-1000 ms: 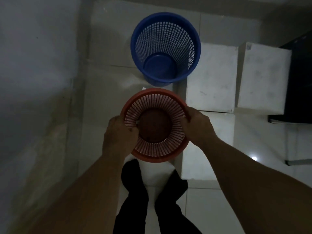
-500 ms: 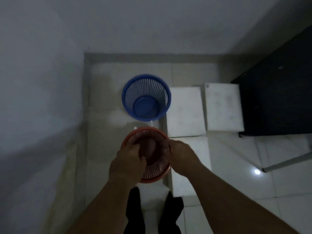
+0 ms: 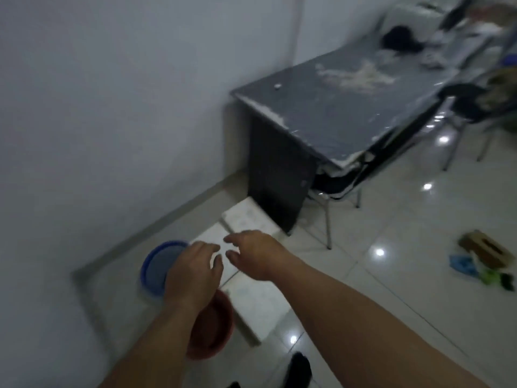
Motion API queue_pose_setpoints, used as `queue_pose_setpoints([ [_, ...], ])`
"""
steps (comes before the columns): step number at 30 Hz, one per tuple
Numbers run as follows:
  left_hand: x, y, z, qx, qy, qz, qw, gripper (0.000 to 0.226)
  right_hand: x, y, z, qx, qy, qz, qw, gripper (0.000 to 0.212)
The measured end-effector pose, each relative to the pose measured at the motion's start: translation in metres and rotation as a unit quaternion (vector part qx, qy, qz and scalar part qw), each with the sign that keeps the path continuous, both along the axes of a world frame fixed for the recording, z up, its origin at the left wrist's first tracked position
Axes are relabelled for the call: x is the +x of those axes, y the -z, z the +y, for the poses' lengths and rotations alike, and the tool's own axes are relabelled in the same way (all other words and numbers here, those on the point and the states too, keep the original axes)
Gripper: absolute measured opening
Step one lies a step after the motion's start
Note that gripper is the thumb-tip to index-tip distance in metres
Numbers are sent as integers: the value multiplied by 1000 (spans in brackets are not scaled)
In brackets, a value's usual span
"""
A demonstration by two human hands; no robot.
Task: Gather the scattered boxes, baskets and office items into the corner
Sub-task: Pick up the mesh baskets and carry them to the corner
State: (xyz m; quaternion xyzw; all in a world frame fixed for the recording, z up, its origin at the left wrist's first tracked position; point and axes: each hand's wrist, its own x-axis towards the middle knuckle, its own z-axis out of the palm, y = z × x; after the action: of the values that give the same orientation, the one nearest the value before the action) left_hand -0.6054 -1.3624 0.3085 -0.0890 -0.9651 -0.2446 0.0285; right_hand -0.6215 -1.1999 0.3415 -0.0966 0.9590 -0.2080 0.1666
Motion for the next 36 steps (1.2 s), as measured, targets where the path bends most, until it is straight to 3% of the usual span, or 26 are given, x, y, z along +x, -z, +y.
queue_pose_setpoints([
  [3, 8, -25, 65, -30, 139, 55, 988, 17, 46, -25, 77, 43, 53, 31, 997, 47],
  [5, 14, -34, 115, -42, 208, 76, 974, 1, 80, -36, 131, 59, 109, 35, 992, 46],
  [11, 83, -50, 326, 0, 396, 152, 906, 11, 226, -51, 302, 65, 302, 30, 951, 43],
  [14, 156, -51, 443, 29, 482, 137, 865, 8, 308, -57, 385, 75, 381, 18, 921, 45],
  [19, 266, -62, 584, 32, 569, 107, 815, 13, 424, -58, 498, 91, 494, -15, 865, 43],
  [23, 308, -58, 669, 17, 608, 116, 785, 20, 479, -50, 570, 89, 555, -30, 827, 43],
  [36, 296, -35, 966, -54, 708, 116, 694, 28, 491, -28, 821, 41, 673, -58, 736, 43],
])
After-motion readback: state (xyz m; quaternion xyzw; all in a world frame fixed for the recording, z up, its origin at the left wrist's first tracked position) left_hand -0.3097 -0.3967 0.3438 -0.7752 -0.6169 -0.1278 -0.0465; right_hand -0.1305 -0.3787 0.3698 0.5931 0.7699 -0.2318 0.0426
